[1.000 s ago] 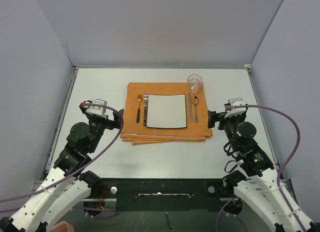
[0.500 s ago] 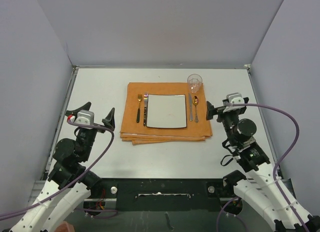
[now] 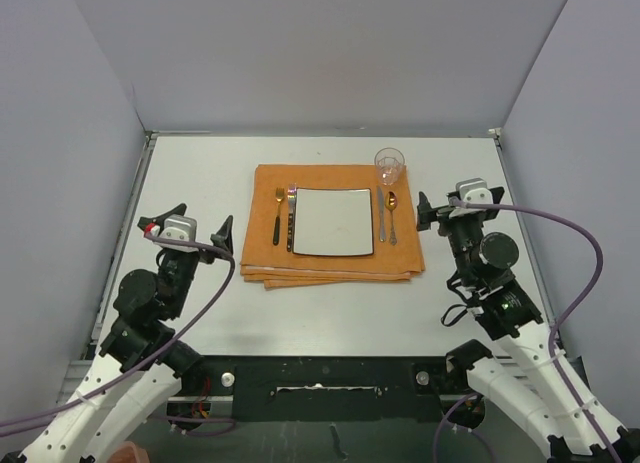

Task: Set the dinner table for one person
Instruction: Reset both arms

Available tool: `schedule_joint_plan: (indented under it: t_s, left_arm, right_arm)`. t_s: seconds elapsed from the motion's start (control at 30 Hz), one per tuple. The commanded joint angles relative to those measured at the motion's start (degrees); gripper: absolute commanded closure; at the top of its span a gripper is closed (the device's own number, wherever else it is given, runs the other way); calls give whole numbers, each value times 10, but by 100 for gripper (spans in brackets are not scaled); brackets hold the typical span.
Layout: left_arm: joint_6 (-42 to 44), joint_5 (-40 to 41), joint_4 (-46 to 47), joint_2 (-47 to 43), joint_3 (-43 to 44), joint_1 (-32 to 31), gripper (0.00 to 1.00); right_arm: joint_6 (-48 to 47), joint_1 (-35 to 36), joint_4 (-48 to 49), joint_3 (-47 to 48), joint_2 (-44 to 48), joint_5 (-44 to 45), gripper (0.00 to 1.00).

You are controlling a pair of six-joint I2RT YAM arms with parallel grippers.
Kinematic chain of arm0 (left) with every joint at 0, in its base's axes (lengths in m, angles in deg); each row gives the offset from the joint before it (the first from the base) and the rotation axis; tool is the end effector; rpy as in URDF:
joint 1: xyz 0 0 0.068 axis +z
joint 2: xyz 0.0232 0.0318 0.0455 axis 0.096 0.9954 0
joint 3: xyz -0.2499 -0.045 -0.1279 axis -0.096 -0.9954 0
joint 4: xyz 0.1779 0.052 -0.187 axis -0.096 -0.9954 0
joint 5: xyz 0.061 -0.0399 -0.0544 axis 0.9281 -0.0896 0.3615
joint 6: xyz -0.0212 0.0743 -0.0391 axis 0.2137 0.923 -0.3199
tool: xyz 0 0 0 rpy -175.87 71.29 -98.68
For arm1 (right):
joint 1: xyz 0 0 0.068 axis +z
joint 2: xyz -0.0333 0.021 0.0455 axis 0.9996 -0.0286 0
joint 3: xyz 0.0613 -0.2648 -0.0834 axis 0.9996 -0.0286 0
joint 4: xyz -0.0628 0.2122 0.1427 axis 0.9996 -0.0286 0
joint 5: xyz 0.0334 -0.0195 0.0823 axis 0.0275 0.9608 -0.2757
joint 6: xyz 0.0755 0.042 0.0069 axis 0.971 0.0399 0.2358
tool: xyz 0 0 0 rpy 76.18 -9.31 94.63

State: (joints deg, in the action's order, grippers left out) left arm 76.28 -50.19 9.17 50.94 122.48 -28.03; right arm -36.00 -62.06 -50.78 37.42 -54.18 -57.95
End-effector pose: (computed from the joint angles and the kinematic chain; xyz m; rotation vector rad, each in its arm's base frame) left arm 0.1323 -0.0566 0.3569 0.1993 1.3625 -0.1483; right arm 0.1781 0.0618 0.3704 -0.2074 1.4488 0.0056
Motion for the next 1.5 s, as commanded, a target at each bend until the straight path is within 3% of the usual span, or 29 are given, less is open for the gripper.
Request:
schedule_joint_plan:
  t_s: [0.0, 0.2, 0.3, 0.47, 0.63, 0.8, 0.87, 1.0, 1.13, 1.23, 1.33, 1.4, 1.47]
  left_arm:
    - [16, 17, 42, 20, 27, 1, 2]
    - [94, 40, 92, 110, 87, 3, 2]
    - [132, 57, 169, 177, 92, 19, 2]
    - [-29, -67, 153, 266, 144, 173, 2]
    - [-20, -132, 254, 329, 87, 229, 3]
    - [-100, -150, 328, 379, 34, 289, 10]
    - [-113, -147, 344, 393, 21, 296, 3]
    - [-109, -116, 366, 418, 1, 302, 2]
    - [-117, -93, 397, 453, -19, 307, 2]
    - [-113, -127, 433, 478, -36, 313, 2]
    - [-115, -167, 475, 502, -60, 327, 2]
    - [-144, -183, 513, 516, -84, 343, 2]
    - [-109, -253, 559, 533, -109, 353, 2]
  right_arm:
    - [-10, -8, 64, 8, -22, 21, 2]
    - [43, -79, 109, 75, -122, -32, 2]
    - [50, -96, 151, 100, -181, -46, 2]
    - [62, -121, 160, 153, -267, -72, 2]
    - [119, -158, 252, 110, -309, -122, 2]
    - [126, -164, 296, 59, -344, -117, 2]
    - [111, -170, 293, 43, -353, -120, 2]
    - [123, -177, 246, 39, -374, -69, 2]
    - [176, -199, 234, 52, -415, -93, 2]
    - [203, -207, 235, 63, -439, -74, 2]
    - [149, -231, 340, 30, -452, -212, 2]
    - [151, -238, 352, 24, -459, -205, 2]
    - [167, -246, 366, 13, -462, -193, 2]
